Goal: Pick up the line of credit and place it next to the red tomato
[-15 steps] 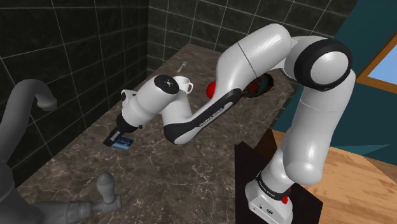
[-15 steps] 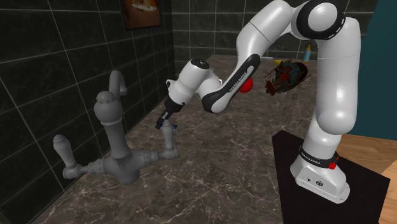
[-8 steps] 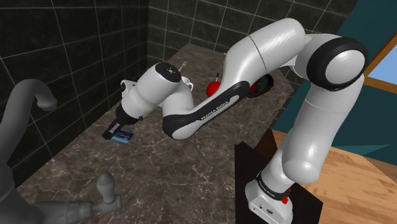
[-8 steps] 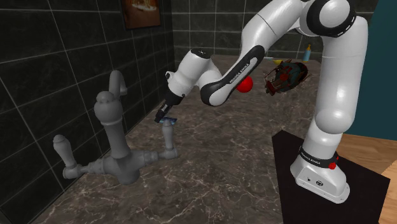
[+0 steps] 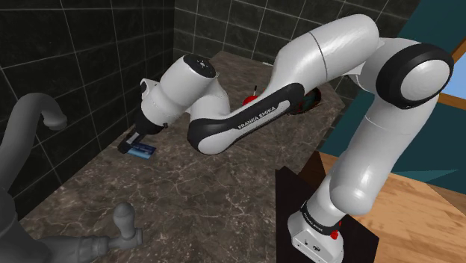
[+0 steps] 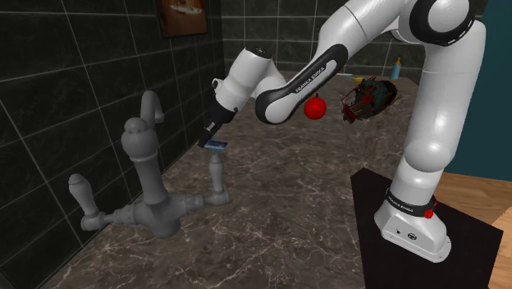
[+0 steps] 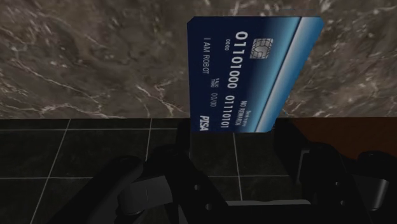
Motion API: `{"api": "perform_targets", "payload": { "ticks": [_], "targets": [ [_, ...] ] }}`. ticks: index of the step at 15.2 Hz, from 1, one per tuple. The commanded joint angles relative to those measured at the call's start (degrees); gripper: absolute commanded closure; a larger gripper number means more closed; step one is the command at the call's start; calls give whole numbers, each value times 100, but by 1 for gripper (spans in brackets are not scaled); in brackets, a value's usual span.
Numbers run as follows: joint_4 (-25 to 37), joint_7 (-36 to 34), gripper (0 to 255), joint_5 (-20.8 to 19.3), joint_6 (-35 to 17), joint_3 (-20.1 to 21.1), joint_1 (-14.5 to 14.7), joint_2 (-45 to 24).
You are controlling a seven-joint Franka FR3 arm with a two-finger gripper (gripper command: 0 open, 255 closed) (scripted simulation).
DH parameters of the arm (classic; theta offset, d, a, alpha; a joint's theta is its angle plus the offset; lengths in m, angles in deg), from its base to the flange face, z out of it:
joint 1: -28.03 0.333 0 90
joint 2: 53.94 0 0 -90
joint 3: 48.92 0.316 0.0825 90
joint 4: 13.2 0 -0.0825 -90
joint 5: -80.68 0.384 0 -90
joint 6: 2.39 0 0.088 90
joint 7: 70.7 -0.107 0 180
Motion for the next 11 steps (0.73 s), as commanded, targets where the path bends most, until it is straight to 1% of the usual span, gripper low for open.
{"api": "perform_targets", "payload": {
  "ticks": [1,6,11],
  "targets": [
    [56,197,255,241,140,76,-56,105],
    [204,554,255,694,466,178,-124,337],
    [392,831,255,1048,810,220,-150,539]
  ]
}}
